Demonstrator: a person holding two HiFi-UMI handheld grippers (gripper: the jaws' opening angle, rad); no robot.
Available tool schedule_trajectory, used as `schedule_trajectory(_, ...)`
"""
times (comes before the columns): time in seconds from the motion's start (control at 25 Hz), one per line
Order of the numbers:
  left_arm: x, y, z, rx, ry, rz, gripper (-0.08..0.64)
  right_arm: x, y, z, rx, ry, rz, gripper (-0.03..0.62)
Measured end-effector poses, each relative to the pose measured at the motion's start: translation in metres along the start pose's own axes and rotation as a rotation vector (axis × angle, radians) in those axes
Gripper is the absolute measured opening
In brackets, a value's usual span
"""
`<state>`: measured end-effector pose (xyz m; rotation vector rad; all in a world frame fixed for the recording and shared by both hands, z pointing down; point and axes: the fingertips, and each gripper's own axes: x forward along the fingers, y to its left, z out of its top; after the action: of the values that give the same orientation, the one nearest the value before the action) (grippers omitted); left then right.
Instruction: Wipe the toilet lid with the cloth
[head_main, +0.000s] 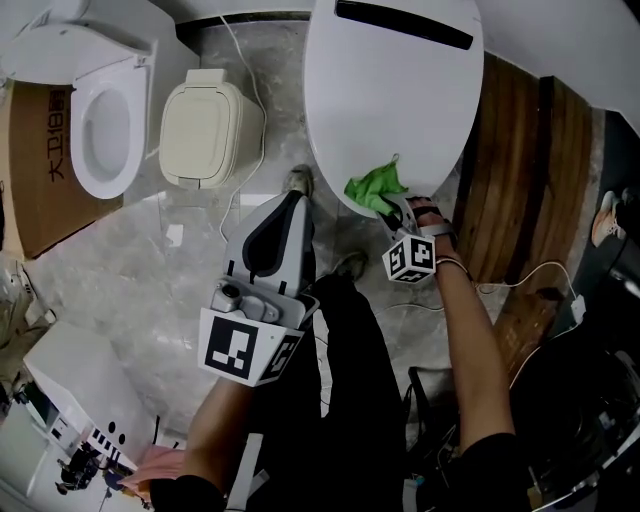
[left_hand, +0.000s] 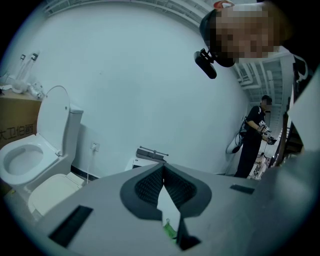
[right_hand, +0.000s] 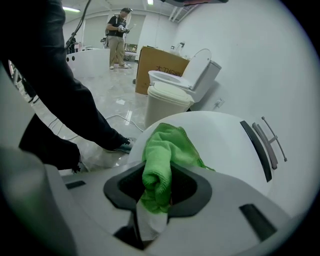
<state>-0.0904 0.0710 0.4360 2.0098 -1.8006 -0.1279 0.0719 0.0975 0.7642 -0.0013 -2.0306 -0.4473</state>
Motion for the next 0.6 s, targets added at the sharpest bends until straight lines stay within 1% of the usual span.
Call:
schedule_trajectory(0.16,-0.007,-0.017,-0.004,0.012,0.011,-0.013,0.009,-0.009,0.023,-0.010,0.055,0.014,0.005,0.127)
schedule_trajectory(0.24,-0.009,-0.025,-0.004,0.018,0.019,-0.016,0.009,-0.014,0.036,-0.015,0.078,0.019,0.034,0.127)
schedule_trajectory(0.32,-0.010,-0.032,-0.004,0.020,0.031,-0.021,0.009,-0.020,0.058,-0.024,0.067,0.056,0.113,0.127)
schedule_trajectory(0.4,-0.008,-0.039,-0.001,0.025,0.045,-0.029,0.009,-0.028,0.090,-0.038,0.039,0.107,0.230,0.127)
schedule_trajectory(0.44,-0.006,-0.043,0.001,0.030,0.050,-0.035,0.009,-0.034,0.105,-0.043,0.051,0.111,0.270,0.127)
schedule_trajectory(0.48,-0.003,-0.047,0.003,0.036,0.053,-0.045,0.009,-0.041,0.112,-0.046,0.104,0.094,0.281,0.127)
schedule_trajectory(0.52,0.001,-0.051,0.006,0.041,0.053,-0.059,0.009,-0.048,0.112,-0.046,0.195,0.064,0.263,0.128)
schedule_trajectory(0.56,0.007,-0.055,0.009,0.043,0.050,-0.075,0.009,-0.056,0.104,-0.047,0.307,0.030,0.221,0.129)
schedule_trajectory(0.6,0.014,-0.057,0.010,0.042,0.048,-0.088,0.009,-0.064,0.090,-0.047,0.427,-0.006,0.162,0.129)
